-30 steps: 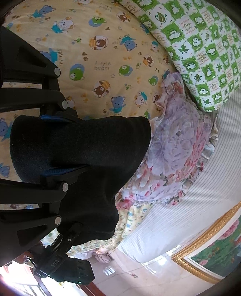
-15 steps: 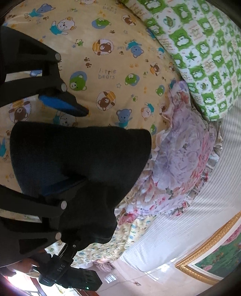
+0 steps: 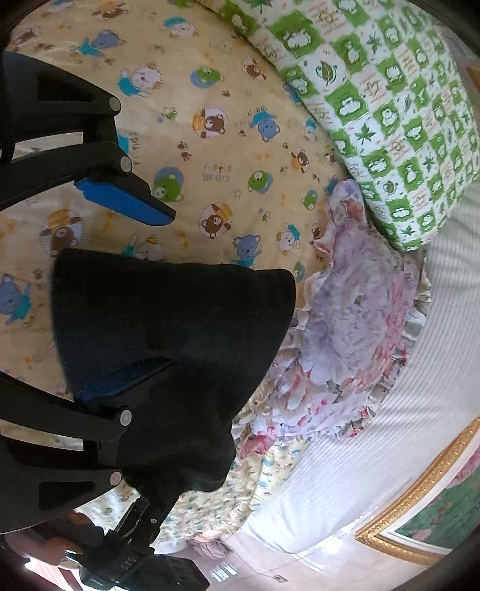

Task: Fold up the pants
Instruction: 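Open both grippers and pull them back from the folded pants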

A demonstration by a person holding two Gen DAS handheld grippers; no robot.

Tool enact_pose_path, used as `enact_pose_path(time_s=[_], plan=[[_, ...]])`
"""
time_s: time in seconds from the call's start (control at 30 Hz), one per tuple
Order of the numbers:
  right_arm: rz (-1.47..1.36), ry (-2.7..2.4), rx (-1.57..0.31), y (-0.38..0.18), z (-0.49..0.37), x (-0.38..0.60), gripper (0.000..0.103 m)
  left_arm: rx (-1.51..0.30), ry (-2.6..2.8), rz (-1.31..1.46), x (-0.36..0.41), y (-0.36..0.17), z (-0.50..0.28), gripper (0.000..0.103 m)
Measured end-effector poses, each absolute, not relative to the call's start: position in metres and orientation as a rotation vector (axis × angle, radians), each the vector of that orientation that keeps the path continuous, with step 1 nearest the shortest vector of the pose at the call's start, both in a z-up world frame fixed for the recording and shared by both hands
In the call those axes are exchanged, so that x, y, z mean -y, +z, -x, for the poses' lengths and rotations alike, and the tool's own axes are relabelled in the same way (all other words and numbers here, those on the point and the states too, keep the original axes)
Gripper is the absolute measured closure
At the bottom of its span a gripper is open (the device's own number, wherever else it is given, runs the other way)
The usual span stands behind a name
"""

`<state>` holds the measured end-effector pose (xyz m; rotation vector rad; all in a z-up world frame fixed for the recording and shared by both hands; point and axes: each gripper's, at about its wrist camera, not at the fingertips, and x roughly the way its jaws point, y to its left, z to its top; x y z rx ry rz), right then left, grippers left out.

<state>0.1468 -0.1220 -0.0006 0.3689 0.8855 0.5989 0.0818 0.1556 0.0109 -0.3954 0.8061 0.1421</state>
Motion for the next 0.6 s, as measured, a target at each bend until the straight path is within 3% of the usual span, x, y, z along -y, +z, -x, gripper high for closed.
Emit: enact_pose_path(time_s=[0.6], plan=[[-0.125, 0.684, -0.808, 0.024, -0.073, 0.111, 0.014, -0.831, 0.200, 0.317, -0.129, 0.018, -0.031, 0.023]])
